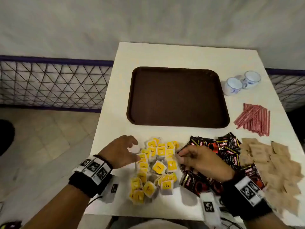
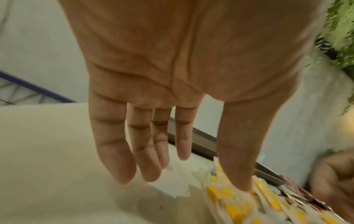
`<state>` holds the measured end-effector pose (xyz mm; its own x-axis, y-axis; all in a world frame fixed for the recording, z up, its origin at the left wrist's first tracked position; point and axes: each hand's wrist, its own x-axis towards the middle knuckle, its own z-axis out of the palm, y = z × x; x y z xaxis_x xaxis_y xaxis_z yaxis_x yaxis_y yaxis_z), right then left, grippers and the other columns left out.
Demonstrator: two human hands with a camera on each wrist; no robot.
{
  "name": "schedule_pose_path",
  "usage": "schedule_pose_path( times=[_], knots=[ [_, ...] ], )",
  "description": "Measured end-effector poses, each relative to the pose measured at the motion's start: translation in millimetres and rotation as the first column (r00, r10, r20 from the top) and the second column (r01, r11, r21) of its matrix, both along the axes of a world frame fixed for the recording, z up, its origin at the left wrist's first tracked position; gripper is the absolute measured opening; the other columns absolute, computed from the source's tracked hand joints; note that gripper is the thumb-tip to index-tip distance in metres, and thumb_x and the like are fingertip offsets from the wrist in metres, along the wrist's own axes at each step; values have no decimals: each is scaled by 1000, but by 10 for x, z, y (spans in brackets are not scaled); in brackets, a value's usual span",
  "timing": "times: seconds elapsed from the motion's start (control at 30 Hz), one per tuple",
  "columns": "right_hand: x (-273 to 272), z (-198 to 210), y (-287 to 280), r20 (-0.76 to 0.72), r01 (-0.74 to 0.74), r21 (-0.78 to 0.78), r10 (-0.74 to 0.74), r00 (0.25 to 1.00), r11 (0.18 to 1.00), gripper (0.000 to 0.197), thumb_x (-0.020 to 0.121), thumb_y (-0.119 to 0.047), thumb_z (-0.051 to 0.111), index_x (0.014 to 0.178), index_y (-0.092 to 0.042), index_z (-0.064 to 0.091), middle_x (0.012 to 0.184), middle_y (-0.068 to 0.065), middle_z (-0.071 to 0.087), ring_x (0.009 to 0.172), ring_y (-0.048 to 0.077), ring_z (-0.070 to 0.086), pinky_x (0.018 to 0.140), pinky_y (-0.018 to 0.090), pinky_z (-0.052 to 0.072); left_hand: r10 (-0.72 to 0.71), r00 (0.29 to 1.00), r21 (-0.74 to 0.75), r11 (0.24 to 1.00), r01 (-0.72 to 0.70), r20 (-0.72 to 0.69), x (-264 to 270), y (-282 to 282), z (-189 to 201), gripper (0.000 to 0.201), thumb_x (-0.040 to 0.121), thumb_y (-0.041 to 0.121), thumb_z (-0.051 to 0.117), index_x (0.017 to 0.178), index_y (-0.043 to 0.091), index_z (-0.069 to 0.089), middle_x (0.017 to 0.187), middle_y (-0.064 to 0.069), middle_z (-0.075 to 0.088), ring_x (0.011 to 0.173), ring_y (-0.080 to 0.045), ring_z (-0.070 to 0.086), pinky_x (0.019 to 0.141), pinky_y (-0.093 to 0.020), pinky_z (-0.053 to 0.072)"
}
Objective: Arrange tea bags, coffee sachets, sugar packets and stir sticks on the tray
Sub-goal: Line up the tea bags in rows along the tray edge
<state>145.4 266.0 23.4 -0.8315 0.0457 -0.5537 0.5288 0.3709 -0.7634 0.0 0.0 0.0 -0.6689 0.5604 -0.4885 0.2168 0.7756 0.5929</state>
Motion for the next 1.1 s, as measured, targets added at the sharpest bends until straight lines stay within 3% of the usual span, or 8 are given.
schedule_pose_path(
  times=[0.1, 0.17, 0.43, 0.6, 0.77, 0.87, 1.03, 1.1],
  knots=[
    [-154, -96, -75, -124, 65, 142, -48, 991, 988, 9, 87, -13, 74, 92, -20, 73, 83, -3, 74, 79, 10, 71, 77, 28, 57, -68, 996, -44, 997, 71, 61, -59, 15, -38, 75, 65, 41, 92, 129, 31, 54, 117, 4, 50, 77, 5, 49, 77, -21, 41],
    [-203, -122, -139, -152, 58, 231, -22, 988, 971, 12, 86, -13, 74, 95, -22, 73, 86, -7, 73, 79, 4, 68, 78, 23, 55, -126, 989, -59, 990, 131, 83, -44, 46, -64, 82, 61, 41, 94, 131, 32, 52, 117, 7, 47, 76, 7, 47, 76, -21, 43],
    [-375, -147, -279, -113, -36, 380, 85, 990, 924, 19, 84, -23, 77, 102, -25, 72, 94, -7, 61, 76, 3, 61, 70, 9, 42, -205, 967, -15, 978, 209, 152, -118, 126, -33, 63, 59, 46, 92, 112, 27, 64, 104, 7, 59, 84, -10, 60, 81, -35, 53],
    [-411, -219, -290, -95, -61, 409, 109, 989, 911, 21, 84, -24, 77, 104, -26, 70, 95, -9, 58, 73, 1, 58, 67, 5, 39, -320, 946, -149, 934, 324, 53, 45, 266, -76, 74, 66, 48, 85, 129, 29, 53, 122, 7, 51, 110, -18, 59, 89, -34, 51],
    [-450, -209, -285, -102, -83, 352, 127, 987, 932, 18, 87, -27, 75, 104, -23, 70, 94, -11, 57, 81, -3, 58, 71, 8, 43, -295, 956, -99, 951, 294, 10, 155, 305, -153, 37, 71, 38, 78, 103, 25, 64, 105, 5, 56, 97, -20, 61, 77, -31, 50],
    [-489, -212, -263, -117, -79, 343, 126, 985, 936, 18, 87, -26, 75, 103, -21, 70, 94, -10, 58, 82, -3, 57, 71, 7, 42, -234, 972, 13, 972, 234, 5, 154, 305, -194, 15, 67, 27, 68, 81, 23, 67, 87, 4, 60, 82, -21, 61, 73, -37, 53],
    [-571, -164, -218, -130, -82, 305, 127, 983, 949, 20, 87, -26, 75, 106, -23, 70, 91, -11, 61, 78, 1, 58, 69, 10, 44, -120, 993, 183, 976, 114, 20, 79, 231, -270, 14, 63, 19, 70, 73, 29, 68, 70, 16, 61, 64, 0, 54, 62, -16, 40],
    [-608, -123, -223, -145, -73, 284, 118, 982, 956, 20, 86, -25, 76, 105, -24, 71, 90, -12, 62, 77, 5, 60, 69, 13, 46, -68, 995, 206, 977, 53, 66, 23, 228, -235, 10, 63, 23, 71, 71, 28, 68, 71, 12, 68, 66, 0, 60, 64, -17, 44]
  ],
)
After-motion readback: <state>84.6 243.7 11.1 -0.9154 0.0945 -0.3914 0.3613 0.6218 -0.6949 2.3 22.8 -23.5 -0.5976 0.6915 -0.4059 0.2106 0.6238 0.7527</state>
